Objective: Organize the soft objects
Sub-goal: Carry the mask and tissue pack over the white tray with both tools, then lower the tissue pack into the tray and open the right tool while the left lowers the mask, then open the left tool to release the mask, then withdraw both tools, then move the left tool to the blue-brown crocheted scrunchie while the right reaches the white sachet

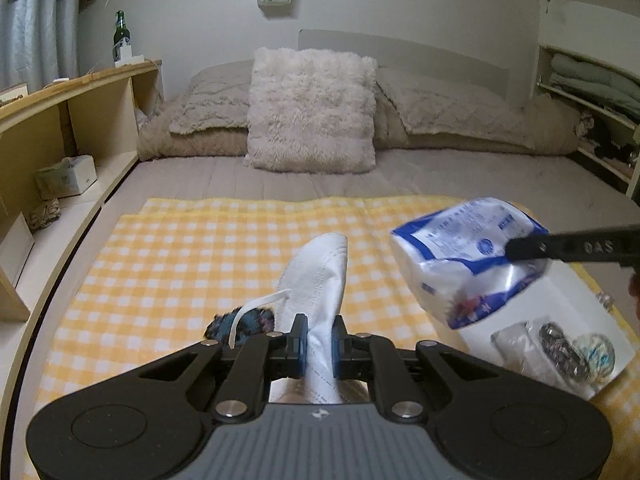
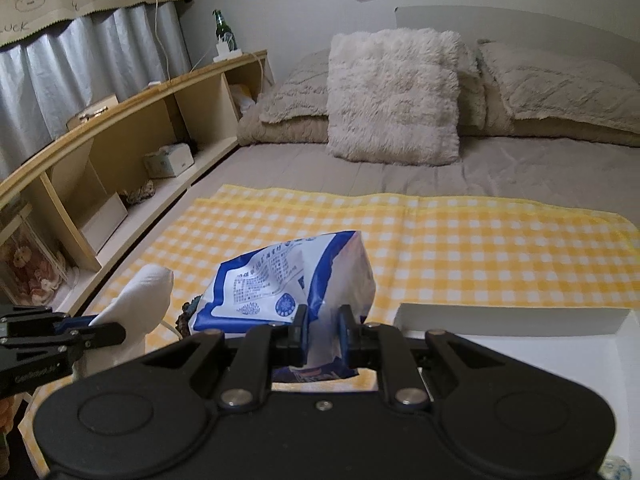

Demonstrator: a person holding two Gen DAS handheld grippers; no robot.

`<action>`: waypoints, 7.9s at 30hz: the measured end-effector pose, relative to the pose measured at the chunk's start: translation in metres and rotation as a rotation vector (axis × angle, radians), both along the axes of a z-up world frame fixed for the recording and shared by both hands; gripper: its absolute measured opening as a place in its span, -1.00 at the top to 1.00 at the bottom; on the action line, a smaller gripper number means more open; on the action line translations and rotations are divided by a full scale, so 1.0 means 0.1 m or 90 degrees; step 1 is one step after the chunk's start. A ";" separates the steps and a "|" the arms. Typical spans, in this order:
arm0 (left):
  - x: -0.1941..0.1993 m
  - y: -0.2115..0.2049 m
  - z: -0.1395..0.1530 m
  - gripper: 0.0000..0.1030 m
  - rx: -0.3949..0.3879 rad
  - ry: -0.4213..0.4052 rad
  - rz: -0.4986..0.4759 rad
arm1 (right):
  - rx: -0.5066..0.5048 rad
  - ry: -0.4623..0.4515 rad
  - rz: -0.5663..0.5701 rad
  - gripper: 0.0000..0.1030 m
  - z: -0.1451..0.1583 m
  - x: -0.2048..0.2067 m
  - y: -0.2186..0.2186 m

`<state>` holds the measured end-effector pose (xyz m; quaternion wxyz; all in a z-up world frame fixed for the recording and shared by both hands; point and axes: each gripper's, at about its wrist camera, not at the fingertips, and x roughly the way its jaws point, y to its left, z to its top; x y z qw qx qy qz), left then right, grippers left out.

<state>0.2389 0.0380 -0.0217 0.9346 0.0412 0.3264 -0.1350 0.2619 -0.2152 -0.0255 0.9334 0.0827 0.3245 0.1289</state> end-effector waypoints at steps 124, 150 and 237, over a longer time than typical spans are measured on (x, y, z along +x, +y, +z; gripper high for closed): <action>0.74 -2.00 -0.82 -0.23 -0.081 0.152 -0.169 | -0.083 0.080 -0.215 -0.29 -0.53 -0.40 -1.93; 0.04 -1.74 -0.36 -1.00 -0.051 0.060 -0.148 | -0.117 -0.003 -0.235 -1.00 -0.21 -1.13 -1.73; 1.37 0.47 -1.21 -0.88 0.083 0.107 0.107 | -0.143 0.032 0.483 -1.00 -1.33 0.53 1.63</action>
